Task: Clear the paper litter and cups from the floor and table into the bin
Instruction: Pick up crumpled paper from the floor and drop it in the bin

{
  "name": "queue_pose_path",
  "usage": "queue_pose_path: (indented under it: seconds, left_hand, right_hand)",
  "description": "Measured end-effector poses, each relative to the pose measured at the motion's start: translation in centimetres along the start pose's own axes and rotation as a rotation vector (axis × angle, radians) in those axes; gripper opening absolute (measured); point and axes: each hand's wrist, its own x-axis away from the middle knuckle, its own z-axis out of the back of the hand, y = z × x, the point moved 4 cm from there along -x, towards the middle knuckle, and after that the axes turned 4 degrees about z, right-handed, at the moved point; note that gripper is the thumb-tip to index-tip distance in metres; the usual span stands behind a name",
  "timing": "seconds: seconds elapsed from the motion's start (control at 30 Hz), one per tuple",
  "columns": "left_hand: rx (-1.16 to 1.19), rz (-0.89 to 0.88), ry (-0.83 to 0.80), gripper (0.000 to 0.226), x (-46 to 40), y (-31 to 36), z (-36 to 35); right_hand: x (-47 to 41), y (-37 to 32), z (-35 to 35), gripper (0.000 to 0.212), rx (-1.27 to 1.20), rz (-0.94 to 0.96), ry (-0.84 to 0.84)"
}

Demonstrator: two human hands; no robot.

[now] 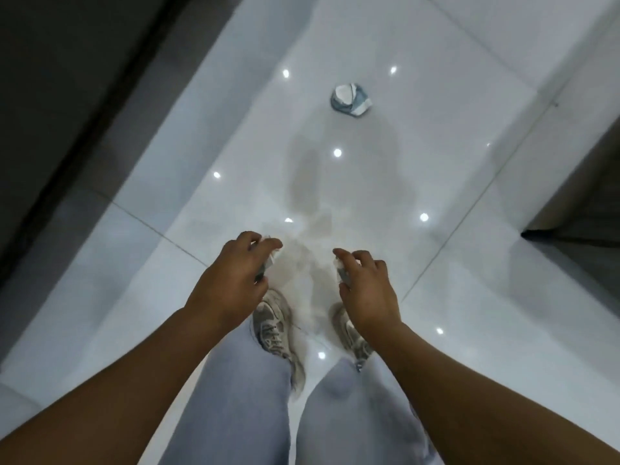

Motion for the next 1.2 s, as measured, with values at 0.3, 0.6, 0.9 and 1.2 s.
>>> queue_pose_path:
  seconds: [0.3, 0.6, 0.9, 1.2]
  left_hand:
    - [-0.192, -0.075, -0.090, 0.055, 9.8, 18.4, 20.1]
    - [-0.376, -0.148, -0.178, 0.057, 11.8, 34.6, 33.3]
    - [-0.394, -0.215, -0.196, 0.055, 4.8, 51.5, 35.9]
    - [-0.411, -0.222, -0.177, 0.055, -4.4, 67.2, 37.2]
  right_hand:
    - [15.7, -9.0, 25.6, 0.057, -0.054, -0.026, 0.098]
    - [24.3, -11.3, 42.0, 0.054, -0.146, -0.129, 0.212]
    - [20.7, -2.5, 55.8, 0.049, -0.231, -0.173, 0.244]
    - [15.6, 7.2, 71.0, 0.059, -0.249, -0.168, 0.238]
